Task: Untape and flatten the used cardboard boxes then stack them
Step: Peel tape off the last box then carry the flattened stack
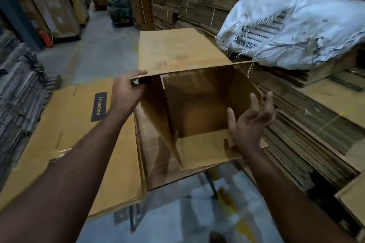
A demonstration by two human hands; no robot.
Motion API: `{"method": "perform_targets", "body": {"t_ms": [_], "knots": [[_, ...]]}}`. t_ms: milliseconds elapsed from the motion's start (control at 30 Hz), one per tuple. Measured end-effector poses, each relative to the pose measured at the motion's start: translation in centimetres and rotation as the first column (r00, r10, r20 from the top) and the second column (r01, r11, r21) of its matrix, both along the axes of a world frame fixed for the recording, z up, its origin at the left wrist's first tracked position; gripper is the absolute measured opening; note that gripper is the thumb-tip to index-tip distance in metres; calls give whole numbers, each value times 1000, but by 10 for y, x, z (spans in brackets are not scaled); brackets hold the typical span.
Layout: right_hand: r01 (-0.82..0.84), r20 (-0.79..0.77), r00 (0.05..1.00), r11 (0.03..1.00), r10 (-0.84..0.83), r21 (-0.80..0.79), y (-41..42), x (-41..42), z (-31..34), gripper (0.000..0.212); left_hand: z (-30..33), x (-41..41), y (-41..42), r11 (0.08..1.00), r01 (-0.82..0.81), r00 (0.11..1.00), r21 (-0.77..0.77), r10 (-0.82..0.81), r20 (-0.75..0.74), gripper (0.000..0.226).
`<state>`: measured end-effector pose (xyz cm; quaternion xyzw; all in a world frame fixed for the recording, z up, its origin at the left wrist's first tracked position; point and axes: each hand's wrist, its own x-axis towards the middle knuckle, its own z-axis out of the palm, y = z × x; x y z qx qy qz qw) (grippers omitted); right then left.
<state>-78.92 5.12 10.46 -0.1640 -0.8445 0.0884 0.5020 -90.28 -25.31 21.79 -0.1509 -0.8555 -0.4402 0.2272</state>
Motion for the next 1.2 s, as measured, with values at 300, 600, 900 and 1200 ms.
{"method": "perform_targets", "body": {"t_ms": [300, 600, 900, 1200], "knots": [[-234, 223, 931, 940, 290, -247, 8, -33, 57, 52, -13, -14, -35, 936, -2, 964, 352, -92, 250, 29], [-311, 475, 803, 933, 359, -179, 1, -37, 56, 33, -12, -9, -41, 763, -127, 942, 633, -107, 318, 29], [-339, 764, 561, 930, 319, -140, -20, -47, 48, 38, -34, -4, -74, 701, -191, 943, 687, -64, 327, 27], [-381, 873, 396, 916, 286, -127, -58, -46, 7, 26, -41, -4, -108, 736, -208, 914, 644, -88, 395, 15]]}}
